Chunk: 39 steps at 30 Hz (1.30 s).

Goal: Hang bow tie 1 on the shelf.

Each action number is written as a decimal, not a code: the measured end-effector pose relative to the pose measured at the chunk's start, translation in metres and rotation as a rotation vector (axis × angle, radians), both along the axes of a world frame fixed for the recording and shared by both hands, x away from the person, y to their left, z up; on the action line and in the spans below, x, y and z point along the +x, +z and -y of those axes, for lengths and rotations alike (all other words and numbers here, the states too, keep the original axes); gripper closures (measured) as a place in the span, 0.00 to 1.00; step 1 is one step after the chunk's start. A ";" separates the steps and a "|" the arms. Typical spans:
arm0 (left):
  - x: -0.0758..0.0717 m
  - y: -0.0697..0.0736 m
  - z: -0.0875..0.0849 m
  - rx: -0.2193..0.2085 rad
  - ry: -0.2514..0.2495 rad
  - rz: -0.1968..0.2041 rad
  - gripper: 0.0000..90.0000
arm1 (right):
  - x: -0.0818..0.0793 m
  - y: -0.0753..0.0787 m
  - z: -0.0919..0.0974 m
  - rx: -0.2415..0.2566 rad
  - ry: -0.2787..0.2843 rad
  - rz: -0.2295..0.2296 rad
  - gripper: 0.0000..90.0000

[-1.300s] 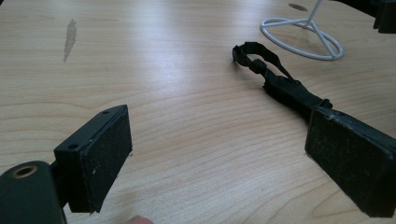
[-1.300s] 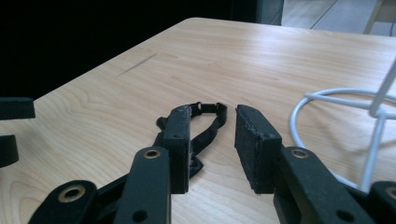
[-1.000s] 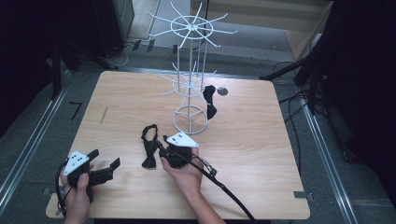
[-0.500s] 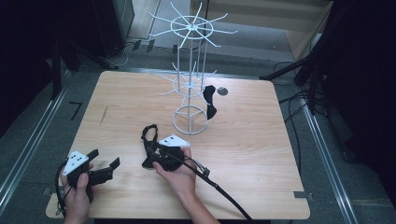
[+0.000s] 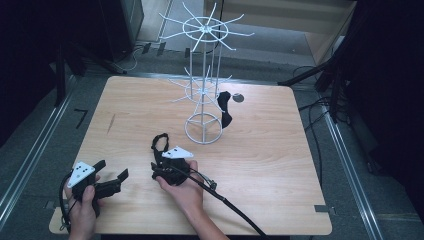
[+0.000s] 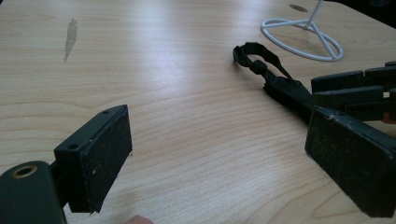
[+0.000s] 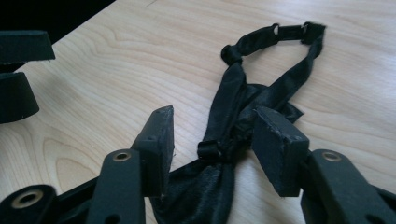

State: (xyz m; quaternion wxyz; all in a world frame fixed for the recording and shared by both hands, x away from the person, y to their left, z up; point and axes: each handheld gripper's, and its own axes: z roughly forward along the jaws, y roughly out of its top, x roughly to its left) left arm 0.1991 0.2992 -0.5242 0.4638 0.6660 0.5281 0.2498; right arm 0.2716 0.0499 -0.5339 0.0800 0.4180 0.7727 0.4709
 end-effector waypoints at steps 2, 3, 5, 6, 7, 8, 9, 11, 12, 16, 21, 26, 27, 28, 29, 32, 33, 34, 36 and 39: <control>0.000 0.000 0.000 0.000 0.000 0.000 0.09 | 0.000 -0.001 -0.003 -0.013 -0.006 -0.001 0.52; 0.000 0.000 0.000 0.000 0.000 0.000 0.09 | 0.000 -0.002 -0.005 -0.024 -0.005 -0.001 0.52; 0.000 0.000 0.000 0.000 0.000 0.000 0.09 | 0.000 -0.004 -0.006 -0.041 -0.006 -0.003 0.52; 0.000 0.000 0.000 -0.001 0.000 0.000 0.09 | 0.000 -0.005 -0.007 -0.053 -0.008 -0.007 0.52; 0.000 0.000 0.000 -0.001 -0.001 -0.001 0.09 | 0.001 -0.005 -0.007 -0.059 -0.009 -0.008 0.52; 0.000 0.000 0.000 0.000 0.000 -0.001 0.09 | 0.001 -0.005 -0.007 -0.060 -0.012 -0.007 0.52; 0.000 0.000 0.000 0.000 -0.001 -0.001 0.09 | 0.001 -0.005 -0.007 -0.062 -0.014 -0.007 0.51; 0.000 0.000 0.000 0.000 -0.001 0.000 0.09 | 0.001 -0.005 -0.008 -0.067 -0.014 -0.006 0.51; 0.000 0.000 0.000 0.000 -0.001 -0.001 0.09 | 0.001 -0.005 -0.008 -0.070 -0.014 -0.003 0.52; 0.000 0.000 0.000 0.001 -0.001 -0.001 0.09 | 0.002 -0.005 -0.008 -0.096 -0.013 0.011 0.56; 0.000 0.000 0.000 0.001 -0.002 -0.001 0.09 | 0.002 -0.005 -0.006 -0.133 -0.017 0.036 0.68; 0.000 0.000 0.000 0.000 -0.002 -0.001 0.09 | 0.004 -0.005 -0.004 -0.151 -0.016 0.049 0.80; 0.000 0.000 0.000 0.000 -0.001 -0.001 0.09 | 0.004 -0.005 -0.003 -0.156 -0.014 0.053 0.82; 0.000 0.000 0.000 0.000 -0.001 -0.001 0.09 | 0.004 -0.005 -0.003 -0.162 -0.012 0.053 0.84; 0.000 0.000 0.000 0.000 -0.002 -0.001 0.09 | 0.003 -0.004 -0.002 -0.166 -0.009 0.056 0.86; 0.000 0.000 0.000 0.000 -0.002 -0.001 0.09 | 0.002 -0.003 -0.001 -0.181 -0.006 0.054 0.87; 0.000 0.000 0.000 0.000 -0.002 -0.001 0.09 | 0.001 -0.004 0.000 -0.185 -0.005 0.061 0.87; 0.000 0.000 0.000 -0.001 -0.002 -0.001 0.09 | 0.000 -0.004 0.000 -0.185 -0.006 0.066 0.88; 0.000 0.000 0.000 -0.002 -0.003 0.000 0.09 | -0.002 -0.004 0.001 -0.194 -0.005 0.081 0.88; 0.000 0.000 -0.001 -0.003 -0.001 0.001 0.09 | -0.004 -0.002 0.004 -0.180 -0.018 0.099 0.88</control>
